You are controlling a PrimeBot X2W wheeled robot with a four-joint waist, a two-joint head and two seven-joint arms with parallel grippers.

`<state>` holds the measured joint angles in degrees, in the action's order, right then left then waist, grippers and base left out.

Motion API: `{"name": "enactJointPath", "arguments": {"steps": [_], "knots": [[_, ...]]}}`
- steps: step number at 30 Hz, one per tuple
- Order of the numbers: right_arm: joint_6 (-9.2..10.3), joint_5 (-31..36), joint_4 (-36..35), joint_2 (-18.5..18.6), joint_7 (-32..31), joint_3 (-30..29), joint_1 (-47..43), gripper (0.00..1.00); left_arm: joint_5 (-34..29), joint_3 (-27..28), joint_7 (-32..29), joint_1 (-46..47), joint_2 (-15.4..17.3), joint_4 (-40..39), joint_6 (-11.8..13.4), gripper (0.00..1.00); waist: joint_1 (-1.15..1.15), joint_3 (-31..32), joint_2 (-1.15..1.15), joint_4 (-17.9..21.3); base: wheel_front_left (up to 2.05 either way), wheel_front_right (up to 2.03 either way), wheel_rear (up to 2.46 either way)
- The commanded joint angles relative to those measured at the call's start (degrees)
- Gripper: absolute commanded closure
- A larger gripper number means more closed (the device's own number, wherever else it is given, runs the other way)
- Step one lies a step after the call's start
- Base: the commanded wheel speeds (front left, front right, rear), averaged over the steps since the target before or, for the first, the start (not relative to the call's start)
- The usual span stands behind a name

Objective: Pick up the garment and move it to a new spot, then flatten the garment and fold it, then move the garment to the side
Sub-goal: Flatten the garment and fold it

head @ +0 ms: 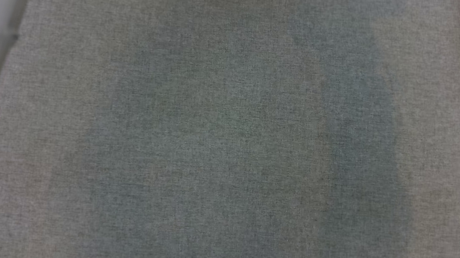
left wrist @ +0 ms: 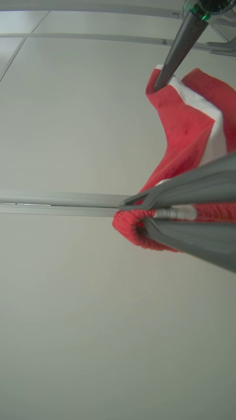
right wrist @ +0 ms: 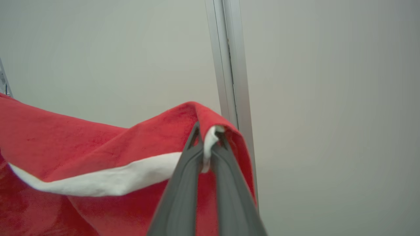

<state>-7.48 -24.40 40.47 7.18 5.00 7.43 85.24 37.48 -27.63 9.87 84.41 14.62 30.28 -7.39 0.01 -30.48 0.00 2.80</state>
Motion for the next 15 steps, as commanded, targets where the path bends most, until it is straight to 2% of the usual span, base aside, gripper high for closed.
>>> {"name": "enactJointPath", "arguments": {"steps": [1,7,13,15], "knots": [[-0.03,-0.68,0.83,0.13,1.10,1.36,-1.93,1.00,0.68,-1.18,1.08,-2.28,0.58,0.97,-0.08,1.00,-0.01,0.06,0.00,-0.10,0.00,0.00,0.00],[-0.03,-4.50,3.70,1.47,4.82,6.34,-11.79,1.00,2.76,-5.53,4.43,-13.07,1.55,2.35,-0.09,1.00,-0.01,1.01,0.00,-0.86,0.00,0.00,0.00],[-0.03,-9.07,2.17,3.25,7.22,10.62,-25.03,1.00,1.37,-5.45,5.33,-27.90,2.61,0.15,0.02,1.00,-0.01,3.70,0.00,-0.82,0.00,0.00,0.00],[-0.03,-10.36,1.02,4.21,7.63,12.18,-29.58,1.00,0.81,-4.54,5.38,-33.13,2.38,-2.74,0.94,1.00,-0.01,5.10,0.00,-0.94,0.00,0.00,0.00]]}}
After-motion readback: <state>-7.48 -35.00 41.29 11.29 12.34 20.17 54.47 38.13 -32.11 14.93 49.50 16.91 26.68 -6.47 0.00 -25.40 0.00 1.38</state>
